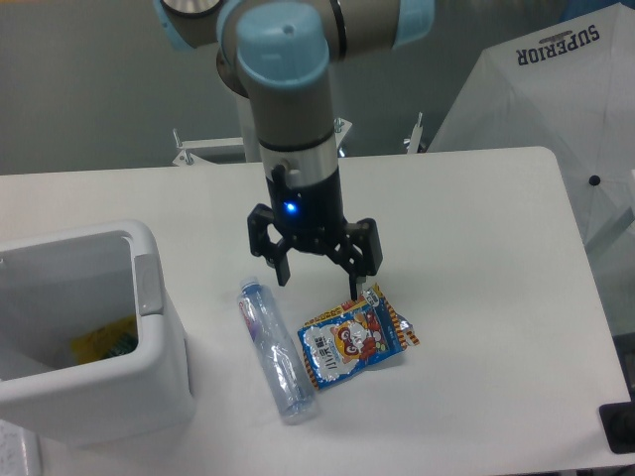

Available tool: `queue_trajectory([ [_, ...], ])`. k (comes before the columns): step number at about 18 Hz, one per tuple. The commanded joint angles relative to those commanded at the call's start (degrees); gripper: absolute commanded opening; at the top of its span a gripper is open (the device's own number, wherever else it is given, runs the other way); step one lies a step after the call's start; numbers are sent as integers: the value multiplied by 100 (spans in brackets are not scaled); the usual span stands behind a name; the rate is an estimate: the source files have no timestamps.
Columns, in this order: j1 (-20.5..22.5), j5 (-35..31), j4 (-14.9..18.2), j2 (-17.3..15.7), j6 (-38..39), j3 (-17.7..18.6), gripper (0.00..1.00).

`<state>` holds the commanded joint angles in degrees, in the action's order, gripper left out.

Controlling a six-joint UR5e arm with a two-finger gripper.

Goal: Place the trash in the trash can
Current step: 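Lower the open gripper toward the clear plastic bottle beside the wrapper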

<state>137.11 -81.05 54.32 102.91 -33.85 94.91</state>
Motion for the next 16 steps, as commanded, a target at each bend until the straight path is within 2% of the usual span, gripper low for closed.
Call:
queue_trajectory([
  [2, 26, 10, -35, 167, 106, 45, 100],
  [3, 70, 10, -166, 351, 220, -25, 100],
  [5, 79, 19, -395, 737, 885, -296, 100],
  [8, 62, 19, -413, 1125, 1573, -570, 100],
  [10, 62, 18, -413, 1248, 1653, -719, 100],
  [13, 62, 19, -422, 1354, 1732, -746, 100],
  [16, 35, -25, -693, 1494, 1724, -676, 100],
])
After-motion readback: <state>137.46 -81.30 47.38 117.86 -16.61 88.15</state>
